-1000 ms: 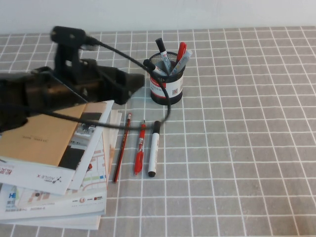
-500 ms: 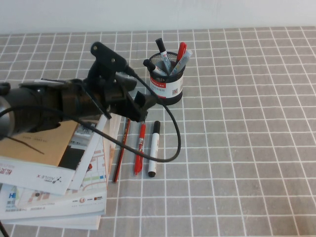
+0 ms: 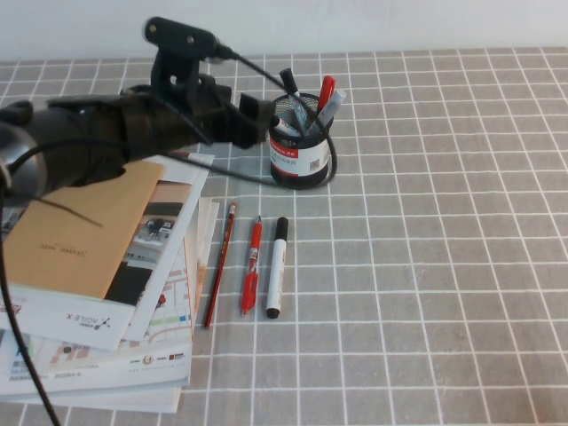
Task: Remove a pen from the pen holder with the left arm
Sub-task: 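Take a marker out of the pen holder and lay it on the table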
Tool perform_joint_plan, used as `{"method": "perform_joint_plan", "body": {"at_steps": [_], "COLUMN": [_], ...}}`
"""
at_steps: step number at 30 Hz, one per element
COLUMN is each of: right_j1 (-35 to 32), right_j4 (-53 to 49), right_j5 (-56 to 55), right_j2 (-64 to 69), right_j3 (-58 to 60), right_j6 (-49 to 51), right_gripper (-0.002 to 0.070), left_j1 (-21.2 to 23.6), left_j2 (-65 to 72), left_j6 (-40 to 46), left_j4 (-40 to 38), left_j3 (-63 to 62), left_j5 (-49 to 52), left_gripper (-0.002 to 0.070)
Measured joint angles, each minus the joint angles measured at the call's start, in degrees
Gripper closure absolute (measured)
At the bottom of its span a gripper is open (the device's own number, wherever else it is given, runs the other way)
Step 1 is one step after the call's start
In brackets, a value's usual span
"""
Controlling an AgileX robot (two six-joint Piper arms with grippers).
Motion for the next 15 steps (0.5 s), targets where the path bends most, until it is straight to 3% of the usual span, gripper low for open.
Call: {"method": "perform_joint_plan", "body": {"at_steps": [15], "right_j1": [0.0], "right_j4": [0.9], "right_j5": [0.0], "right_j2": [0.0], "right_j3": [0.0], "right_j6": [0.0], "right_gripper": [0.0689], "left_j1": [-0.1], "left_j2": [5.7], "left_j6": [-6.1], "left_j4": [-0.3], "left_j3": [-5.9], "left_j5": [-0.9], "left_gripper": [0.0192]}}
